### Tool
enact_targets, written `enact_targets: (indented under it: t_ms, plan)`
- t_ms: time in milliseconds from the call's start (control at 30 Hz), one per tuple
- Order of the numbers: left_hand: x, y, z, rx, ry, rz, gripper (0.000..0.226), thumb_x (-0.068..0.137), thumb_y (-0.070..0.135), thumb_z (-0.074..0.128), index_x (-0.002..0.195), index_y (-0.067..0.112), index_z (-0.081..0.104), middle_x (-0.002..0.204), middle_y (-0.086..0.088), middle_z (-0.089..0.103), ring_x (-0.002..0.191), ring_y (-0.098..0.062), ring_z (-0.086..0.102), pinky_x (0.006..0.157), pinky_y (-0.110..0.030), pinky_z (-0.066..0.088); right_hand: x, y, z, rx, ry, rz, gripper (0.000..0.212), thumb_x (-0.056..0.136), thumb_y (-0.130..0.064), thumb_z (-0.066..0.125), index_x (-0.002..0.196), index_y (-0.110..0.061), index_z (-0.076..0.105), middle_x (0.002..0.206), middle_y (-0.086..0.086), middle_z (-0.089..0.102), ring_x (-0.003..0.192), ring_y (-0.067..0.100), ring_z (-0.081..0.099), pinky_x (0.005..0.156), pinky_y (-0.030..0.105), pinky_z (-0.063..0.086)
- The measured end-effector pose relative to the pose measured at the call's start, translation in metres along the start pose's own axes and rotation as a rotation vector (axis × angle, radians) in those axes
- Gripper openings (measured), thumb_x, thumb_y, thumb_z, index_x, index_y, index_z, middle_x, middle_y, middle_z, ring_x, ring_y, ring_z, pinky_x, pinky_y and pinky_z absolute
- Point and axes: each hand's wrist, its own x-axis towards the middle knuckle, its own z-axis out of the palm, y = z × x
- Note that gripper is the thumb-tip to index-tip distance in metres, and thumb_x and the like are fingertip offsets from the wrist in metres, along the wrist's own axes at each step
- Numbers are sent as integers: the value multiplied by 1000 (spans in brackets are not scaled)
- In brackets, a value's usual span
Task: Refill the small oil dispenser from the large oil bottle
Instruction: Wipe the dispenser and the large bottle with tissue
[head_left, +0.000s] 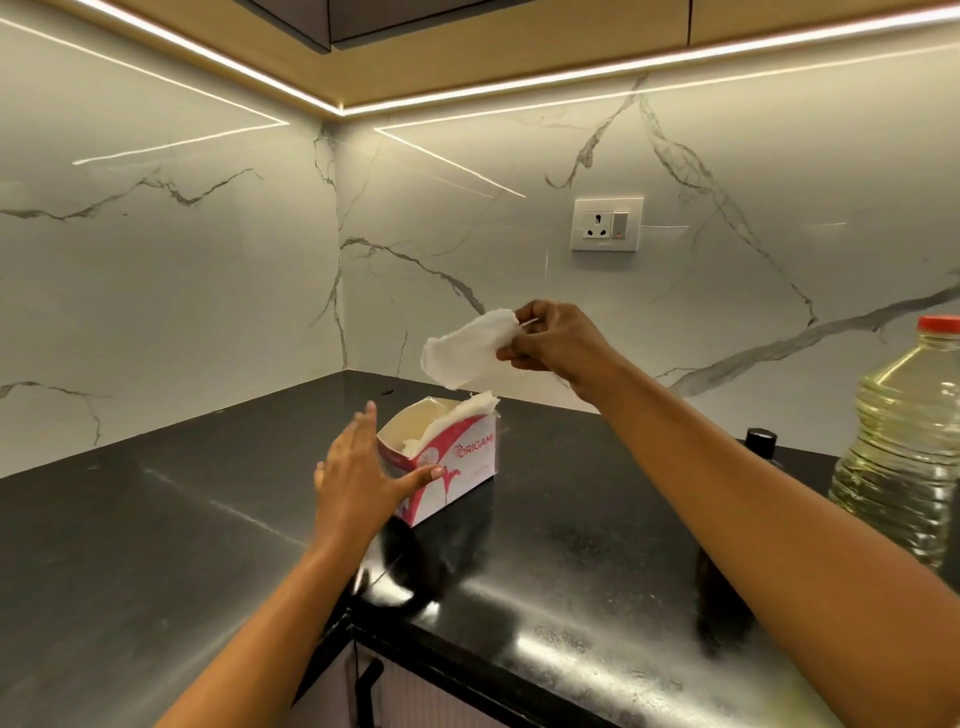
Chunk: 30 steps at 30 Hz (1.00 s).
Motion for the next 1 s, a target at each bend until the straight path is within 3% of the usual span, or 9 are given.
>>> enact_targets:
  t_ms: [100,167,233,300,400,533,700,900,1000]
  plan:
    - [-11,28,-7,-220,42,183,116,59,64,70,152,30,9,159,0,18,145,-22,19,115,-47,14,-38,0,-16,4,-4,24,22,81,-4,69,100,-6,59,86,10,66,72,19,69,63,24,57]
    - [-30,61,-9,-474,-71,203,103,64,51,78,147,41,20,150,7,35,135,-15,35,107,-37,30,-64,4,-26,-24,-3,53,21,82,-11,70,101,-7,62,83,8,68,62,14,67,50,21,51]
    - [-47,90,-4,-745,-207,161,70,70,41,80,131,40,45,126,11,60,114,-12,59,92,-33,52,-86,12,-36,-37,26,73,18,80,-15,73,96,-11,64,75,3,67,54,9,61,47,20,45]
    - [-60,106,8,-990,-245,60,33,80,21,73,109,30,60,98,9,73,93,-14,69,73,-28,58,-105,21,-44,0,61,83,12,79,-16,74,87,-15,65,74,0,65,57,7,58,49,19,45]
    - [-77,126,29,-1204,-329,-166,16,83,7,67,97,16,66,84,5,75,80,-15,71,63,-25,57,-136,44,-60,42,135,127,19,76,-19,76,91,-12,66,89,4,69,81,16,65,71,27,54]
    - [-104,154,64,-1199,-512,-270,10,79,0,70,86,8,70,78,-5,75,71,-19,71,58,-27,58,-178,78,-85,256,103,297,42,66,-20,79,103,-6,66,99,10,72,88,22,68,78,35,56]
    - [-113,169,91,-1159,-614,-372,16,75,6,75,90,2,71,90,-14,74,75,-23,71,64,-35,60,-197,98,-114,300,266,320,18,77,-1,72,92,-9,68,86,2,73,72,10,69,62,20,55]
    - [-105,180,108,-1134,-702,-401,27,74,10,76,97,-1,70,96,-16,73,81,-26,71,72,-40,59,-197,116,-126,329,355,383,16,81,-8,70,96,-13,65,91,2,70,78,16,66,63,26,52]
    - [-98,186,112,-1151,-684,-405,12,77,9,73,87,2,69,79,-11,73,63,-18,69,56,-30,58,-197,120,-130,370,417,386,17,83,-9,68,99,-11,64,92,4,69,81,19,64,65,29,52]
